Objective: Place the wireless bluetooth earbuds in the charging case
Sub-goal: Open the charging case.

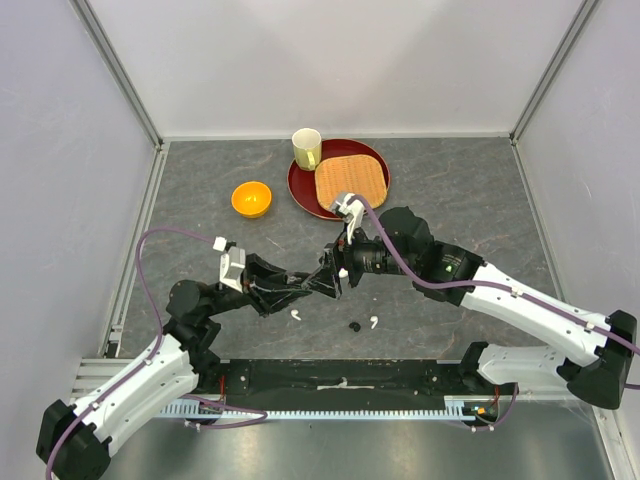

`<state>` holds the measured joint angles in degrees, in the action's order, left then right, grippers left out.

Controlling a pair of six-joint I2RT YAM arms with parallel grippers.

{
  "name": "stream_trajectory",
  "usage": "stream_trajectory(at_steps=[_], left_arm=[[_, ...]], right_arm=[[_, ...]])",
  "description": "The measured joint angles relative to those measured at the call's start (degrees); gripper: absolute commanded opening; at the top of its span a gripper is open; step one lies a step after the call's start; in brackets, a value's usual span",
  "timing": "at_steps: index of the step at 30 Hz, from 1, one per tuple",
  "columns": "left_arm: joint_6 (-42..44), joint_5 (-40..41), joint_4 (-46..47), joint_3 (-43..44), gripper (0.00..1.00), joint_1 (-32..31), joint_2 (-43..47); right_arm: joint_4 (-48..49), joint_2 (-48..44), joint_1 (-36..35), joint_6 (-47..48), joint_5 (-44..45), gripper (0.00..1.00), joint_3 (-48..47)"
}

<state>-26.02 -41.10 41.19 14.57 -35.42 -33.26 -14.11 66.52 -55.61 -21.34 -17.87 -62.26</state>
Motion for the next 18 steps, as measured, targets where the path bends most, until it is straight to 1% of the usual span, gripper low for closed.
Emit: stream_trajectory(at_steps=[11, 18], left_arm=[[0.0, -2.8, 2.0, -1.3, 0.02, 0.0, 0.7], [0.0, -2.6, 2.8, -1.4, 0.02, 0.0, 0.6]], right_arm=[[0.8, -0.8, 1.8, -0.8, 0.8, 0.86, 0.0], [0.9, -0.8, 2.2, -1.4, 1.0, 0.87, 0.0]])
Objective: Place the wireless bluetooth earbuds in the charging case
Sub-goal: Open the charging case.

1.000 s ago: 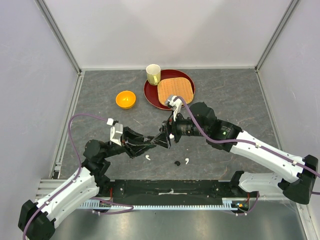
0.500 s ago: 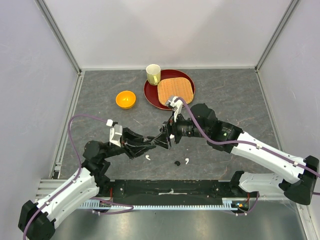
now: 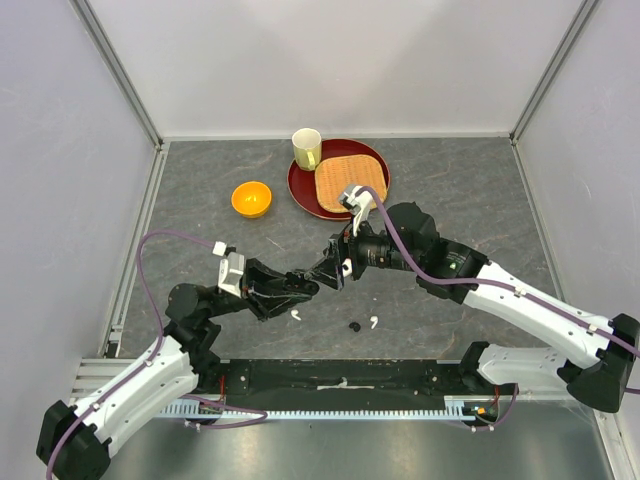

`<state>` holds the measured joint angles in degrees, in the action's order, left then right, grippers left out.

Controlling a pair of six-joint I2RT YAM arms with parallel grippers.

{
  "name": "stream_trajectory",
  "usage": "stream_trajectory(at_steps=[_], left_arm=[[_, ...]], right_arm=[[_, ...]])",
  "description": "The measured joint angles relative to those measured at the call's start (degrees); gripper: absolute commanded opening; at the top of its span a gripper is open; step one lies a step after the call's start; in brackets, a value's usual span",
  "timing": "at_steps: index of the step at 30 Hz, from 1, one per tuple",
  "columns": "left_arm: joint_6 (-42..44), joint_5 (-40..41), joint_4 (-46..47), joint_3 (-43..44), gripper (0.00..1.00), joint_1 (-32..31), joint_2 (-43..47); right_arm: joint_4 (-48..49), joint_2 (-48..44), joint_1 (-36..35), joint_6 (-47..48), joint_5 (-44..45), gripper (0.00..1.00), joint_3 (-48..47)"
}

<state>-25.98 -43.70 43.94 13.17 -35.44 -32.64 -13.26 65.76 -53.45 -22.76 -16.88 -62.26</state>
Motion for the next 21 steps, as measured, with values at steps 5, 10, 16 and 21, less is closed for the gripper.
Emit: stream_trajectory(at_steps=[5, 10, 16, 21], left_arm=[[0.2, 0.6, -0.1, -0.1, 0.02, 0.0, 0.0], [1.2, 2.0, -0.8, -0.3, 0.02, 0.0, 0.5], [2.0, 3.4, -1.9, -0.5, 0.02, 0.0, 1.0], [2.2, 4.7, -2.9, -0.6, 0.02, 0.0, 2.5]], right_arm=[[0.1, -0.1, 0.3, -0.4, -0.1, 0.88, 0.0], [0.4, -1.6, 2.6, -1.9, 0.0, 0.88, 0.0], [1.4, -6.7, 7.8, -4.6, 1.3, 0.82, 0.1], [2.3, -11.9, 13.9, -6.8, 1.8, 0.69, 4.6]])
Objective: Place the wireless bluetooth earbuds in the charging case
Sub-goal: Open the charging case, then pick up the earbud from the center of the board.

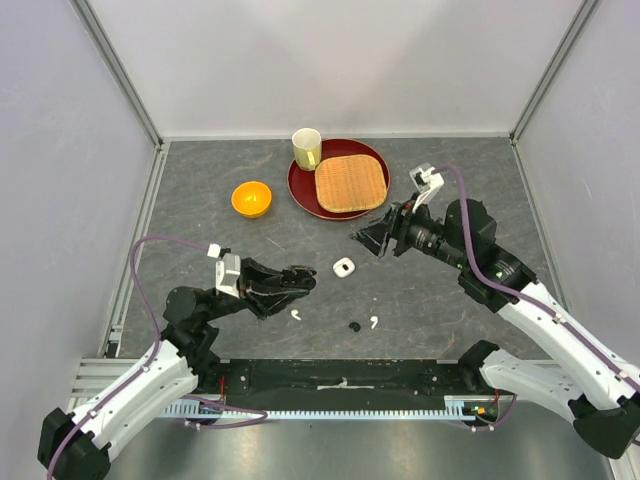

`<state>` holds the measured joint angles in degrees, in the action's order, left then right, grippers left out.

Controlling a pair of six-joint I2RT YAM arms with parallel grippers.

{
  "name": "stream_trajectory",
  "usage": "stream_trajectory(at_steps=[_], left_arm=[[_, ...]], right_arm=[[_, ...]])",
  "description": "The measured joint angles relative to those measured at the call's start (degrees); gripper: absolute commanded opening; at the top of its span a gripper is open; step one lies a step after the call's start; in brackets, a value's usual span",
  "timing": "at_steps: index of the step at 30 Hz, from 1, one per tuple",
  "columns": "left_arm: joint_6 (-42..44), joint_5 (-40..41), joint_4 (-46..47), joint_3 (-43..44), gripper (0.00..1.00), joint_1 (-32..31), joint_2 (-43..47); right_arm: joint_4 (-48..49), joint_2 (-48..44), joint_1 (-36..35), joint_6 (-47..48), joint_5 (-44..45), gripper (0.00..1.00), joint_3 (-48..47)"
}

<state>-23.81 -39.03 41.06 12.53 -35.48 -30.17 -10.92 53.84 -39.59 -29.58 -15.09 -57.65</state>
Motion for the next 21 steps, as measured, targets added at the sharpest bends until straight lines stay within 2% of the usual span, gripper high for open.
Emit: stream_trajectory(at_steps=[3, 6, 12, 16, 21], left_arm=[[0.4, 0.3, -0.8, 0.0, 0.02, 0.0, 1.2], [0.8, 0.7, -1.6, 0.0, 0.02, 0.0, 1.8], [1.0, 1.4, -2.0, 0.0, 0.02, 0.0, 1.4], [1.0, 1.5, -2.0, 0.0, 0.02, 0.0, 0.7], [1.0, 1.5, -2.0, 0.0, 0.02, 0.0, 0.6]], right_arm=[[-1.4, -1.1, 2.1, -0.7, 0.1, 0.65, 4.9], [-3.3, -0.1, 2.1, -1.2, -0.7, 0.56, 11.0], [-5.9, 3.9, 2.1, -2.4, -4.5, 0.49, 20.6], [-5.6, 6.5, 2.1, -2.3, -6.7, 0.42, 23.1], [-3.1, 10.8, 1.6, -2.0, -9.0, 0.40, 24.1]])
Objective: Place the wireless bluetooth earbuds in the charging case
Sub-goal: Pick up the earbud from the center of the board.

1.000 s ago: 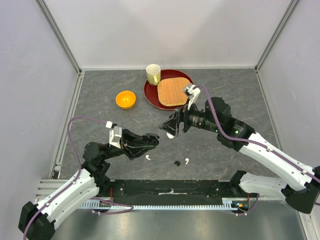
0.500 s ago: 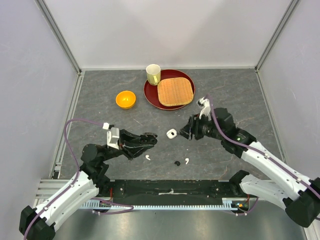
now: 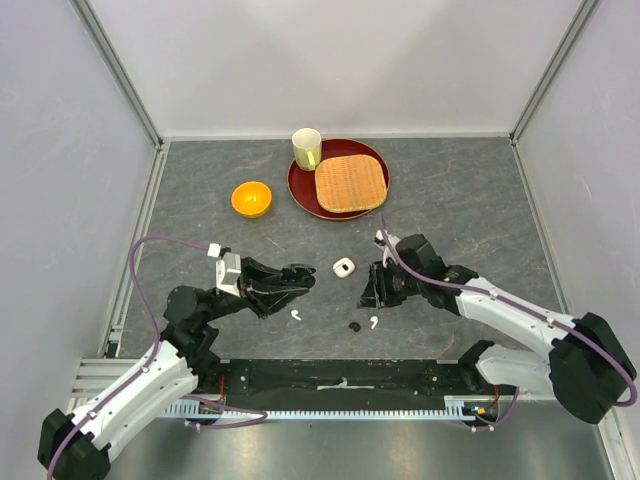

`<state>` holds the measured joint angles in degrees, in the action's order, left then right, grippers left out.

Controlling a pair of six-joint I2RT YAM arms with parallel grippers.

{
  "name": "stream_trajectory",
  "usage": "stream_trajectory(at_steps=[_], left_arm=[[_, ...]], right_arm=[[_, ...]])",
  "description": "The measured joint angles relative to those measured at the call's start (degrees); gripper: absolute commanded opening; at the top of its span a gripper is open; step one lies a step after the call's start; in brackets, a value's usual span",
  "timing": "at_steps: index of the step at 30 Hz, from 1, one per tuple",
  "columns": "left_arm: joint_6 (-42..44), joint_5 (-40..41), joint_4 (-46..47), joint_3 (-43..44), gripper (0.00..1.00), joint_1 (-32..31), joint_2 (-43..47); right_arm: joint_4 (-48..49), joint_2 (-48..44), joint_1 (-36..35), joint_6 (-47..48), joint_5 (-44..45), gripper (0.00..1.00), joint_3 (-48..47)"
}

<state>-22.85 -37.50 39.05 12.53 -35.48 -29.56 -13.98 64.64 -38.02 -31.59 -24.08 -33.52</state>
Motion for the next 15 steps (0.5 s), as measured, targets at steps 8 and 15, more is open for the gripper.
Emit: stream_trajectory(at_steps=[8, 15], left_arm=[[0.0, 1.0, -0.1, 0.0, 0.02, 0.0, 0.9], [0.0, 1.4, -0.1, 0.0, 0.02, 0.0, 0.9]], right_arm=[[1.6, 6.6, -4.4, 1.9, 1.9, 0.36, 0.1], [2.8, 10.4, -6.4, 2.8, 5.7, 0.35, 0.1]])
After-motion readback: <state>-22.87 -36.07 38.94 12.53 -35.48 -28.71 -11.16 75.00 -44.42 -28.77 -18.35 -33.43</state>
